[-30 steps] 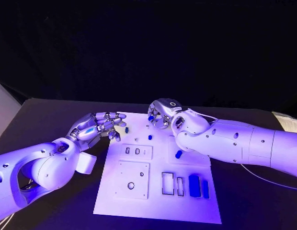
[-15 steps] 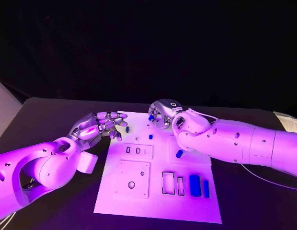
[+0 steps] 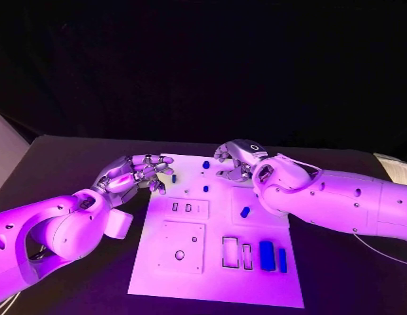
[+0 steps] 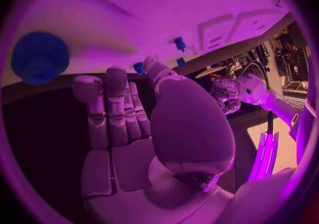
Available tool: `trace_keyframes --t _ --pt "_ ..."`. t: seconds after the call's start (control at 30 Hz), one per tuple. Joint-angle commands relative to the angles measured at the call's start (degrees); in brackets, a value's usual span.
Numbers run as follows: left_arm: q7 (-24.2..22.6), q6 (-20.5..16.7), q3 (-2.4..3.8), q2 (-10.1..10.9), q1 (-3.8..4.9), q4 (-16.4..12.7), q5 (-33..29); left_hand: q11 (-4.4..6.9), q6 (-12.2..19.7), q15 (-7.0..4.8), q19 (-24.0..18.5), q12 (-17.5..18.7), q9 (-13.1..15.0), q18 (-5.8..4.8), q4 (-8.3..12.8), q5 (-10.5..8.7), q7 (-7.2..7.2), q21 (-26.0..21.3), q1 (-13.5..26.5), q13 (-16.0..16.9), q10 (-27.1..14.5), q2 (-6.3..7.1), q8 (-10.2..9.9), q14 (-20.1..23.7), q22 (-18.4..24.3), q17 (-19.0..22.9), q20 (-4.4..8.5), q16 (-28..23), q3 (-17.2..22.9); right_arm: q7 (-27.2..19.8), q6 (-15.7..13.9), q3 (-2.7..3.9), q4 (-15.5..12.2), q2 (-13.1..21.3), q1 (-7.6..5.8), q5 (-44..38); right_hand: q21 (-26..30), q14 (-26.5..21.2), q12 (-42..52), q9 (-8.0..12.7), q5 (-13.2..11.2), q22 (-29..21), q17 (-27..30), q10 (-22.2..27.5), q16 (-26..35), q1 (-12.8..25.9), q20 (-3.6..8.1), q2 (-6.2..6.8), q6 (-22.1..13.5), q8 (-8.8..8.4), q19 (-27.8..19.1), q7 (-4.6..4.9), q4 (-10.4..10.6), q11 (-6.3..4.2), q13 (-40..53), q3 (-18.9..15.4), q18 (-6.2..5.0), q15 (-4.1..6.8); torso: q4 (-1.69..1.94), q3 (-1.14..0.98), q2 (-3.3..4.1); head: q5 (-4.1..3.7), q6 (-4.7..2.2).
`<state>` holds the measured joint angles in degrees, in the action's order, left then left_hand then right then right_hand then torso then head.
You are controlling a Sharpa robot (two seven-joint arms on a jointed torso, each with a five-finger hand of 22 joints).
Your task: Assemble the parts on the task board
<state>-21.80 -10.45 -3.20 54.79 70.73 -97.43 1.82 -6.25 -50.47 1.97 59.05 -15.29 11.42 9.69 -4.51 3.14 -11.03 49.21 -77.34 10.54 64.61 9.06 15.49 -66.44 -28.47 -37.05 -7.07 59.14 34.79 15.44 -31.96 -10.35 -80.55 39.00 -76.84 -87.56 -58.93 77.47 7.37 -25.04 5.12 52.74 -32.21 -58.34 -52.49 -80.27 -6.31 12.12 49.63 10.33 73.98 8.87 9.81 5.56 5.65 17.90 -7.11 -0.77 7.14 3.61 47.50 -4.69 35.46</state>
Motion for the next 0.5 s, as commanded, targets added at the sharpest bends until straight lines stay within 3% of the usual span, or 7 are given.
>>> trace_keyframes --t 0.03,0.23,0.33,0.4,0.43,0.47,0.5 --pt "-0.3 1.1 0.05 0.1 0.09 -0.2 -0.2 -0.07 0.3 0.00 -0.4 -0.3 0.1 0.75 0.0 -0.07 0.09 0.4 0.3 0.1 -0.4 0.04 -0.3 0.4 -0.1 0.0 -0.15 0.2 0.3 0.8 -1.9 0.06 -3.0 3.3 -0.49 3.5 -0.9 0.5 2.1 0.2 0.9 1.4 -0.7 -3.1 -0.8 -1.5 0.41 -0.03 0.0 -0.76 0.6 0.09 0.9 -0.31 0.5 1.1 -0.13 0.18 -0.41 -0.18 -0.04 0.44 -0.54" --pt "-0.3 1.0 0.04 0.2 0.09 -0.2 -0.2 -0.06 0.3 0.00 -0.4 -0.3 0.1 0.75 0.0 -0.07 0.09 0.4 0.2 0.1 -0.4 0.06 -0.3 0.4 -0.1 0.0 -0.16 0.3 0.3 1.4 -0.9 0.13 -6.3 9.6 -1.24 8.9 -4.6 1.2 7.9 0.1 0.9 6.1 -6.0 -10.4 -5.6 -1.7 1.08 1.39 1.6 -1.11 2.3 -0.73 2.8 -1.80 3.0 3.6 0.64 1.31 -0.83 -0.42 -0.14 0.05 -0.49" --pt "-0.3 1.0 0.04 0.2 0.09 -0.2 -0.2 -0.05 0.3 0.00 -0.4 -0.3 0.1 0.76 0.1 -0.07 0.11 0.5 0.2 0.1 -0.4 0.07 -0.3 0.4 -0.1 -0.1 -0.16 0.3 0.3 1.8 0.0 0.15 -6.9 12.3 -1.47 10.7 -11.1 4.9 14.7 0.0 1.0 13.6 -15.4 -16.0 -12.6 -1.0 2.13 2.77 2.2 -1.46 6.0 -1.74 3.8 -3.34 8.2 2.6 2.09 2.75 -0.96 -0.53 -0.11 -0.24 -0.50" --pt "-0.3 1.1 0.04 0.2 0.09 -0.2 -0.2 -0.05 0.3 0.00 -0.4 -0.3 0.1 0.76 0.1 -0.07 0.11 0.5 0.2 0.1 -0.4 0.07 -0.3 0.4 -0.1 -0.1 -0.16 0.3 0.3 1.9 1.0 0.16 -7.2 13.7 -1.56 12.3 -14.1 6.1 20.4 -0.1 1.3 17.1 -20.5 -15.8 -16.0 -0.9 2.63 3.16 2.0 -1.93 7.4 -2.19 4.5 -3.81 13.8 1.2 2.74 3.21 -0.97 -0.62 -0.07 -0.42 -0.40" --pt "-0.3 1.1 0.04 0.2 0.09 -0.2 -0.2 -0.05 0.3 0.00 -0.4 -0.3 0.1 0.76 0.1 -0.07 0.11 0.5 0.2 0.1 -0.4 0.07 -0.3 0.4 -0.1 -0.1 -0.16 0.3 0.3 1.9 1.5 0.16 -7.4 14.4 -1.59 13.1 -17.0 7.3 35.4 -0.3 3.7 20.5 -27.3 -15.8 -20.5 -1.2 2.66 2.83 1.4 -2.57 8.7 -1.91 5.4 -3.50 30.0 -1.2 3.47 3.22 -0.89 -0.57 -0.06 -0.52 -0.36" --pt "-0.3 1.1 0.04 0.1 0.09 -0.1 -0.2 -0.05 0.3 0.00 -0.4 -0.3 0.1 0.76 0.1 -0.07 0.11 0.5 0.2 0.1 -0.4 0.07 -0.3 0.4 -0.1 -0.1 -0.16 0.3 0.3 2.0 2.1 0.16 -7.5 14.9 -1.61 13.7 -18.4 7.5 47.8 -0.6 5.2 22.4 -30.4 -14.7 -22.7 -2.5 2.34 2.30 0.9 -2.85 9.1 -1.93 6.2 -3.12 44.0 -5.0 3.64 2.25 -0.87 -0.62 -0.02 -0.61 -0.32" --pt "-0.3 1.1 0.04 0.1 0.09 -0.1 -0.2 -0.05 0.3 0.00 -0.4 -0.3 0.1 0.76 0.1 -0.07 0.11 0.5 0.2 0.1 -0.4 0.07 -0.3 0.4 -0.1 -0.1 -0.16 0.3 0.3 2.0 2.5 0.16 -7.5 15.3 -1.62 14.0 -19.5 8.1 55.3 -0.8 5.5 23.6 -33.5 -17.1 -24.6 -2.4 2.17 1.37 0.5 -2.93 9.6 -1.29 6.6 -2.93 52.4 -6.3 3.89 2.45 -0.80 -0.58 0.00 -0.70 -0.29"
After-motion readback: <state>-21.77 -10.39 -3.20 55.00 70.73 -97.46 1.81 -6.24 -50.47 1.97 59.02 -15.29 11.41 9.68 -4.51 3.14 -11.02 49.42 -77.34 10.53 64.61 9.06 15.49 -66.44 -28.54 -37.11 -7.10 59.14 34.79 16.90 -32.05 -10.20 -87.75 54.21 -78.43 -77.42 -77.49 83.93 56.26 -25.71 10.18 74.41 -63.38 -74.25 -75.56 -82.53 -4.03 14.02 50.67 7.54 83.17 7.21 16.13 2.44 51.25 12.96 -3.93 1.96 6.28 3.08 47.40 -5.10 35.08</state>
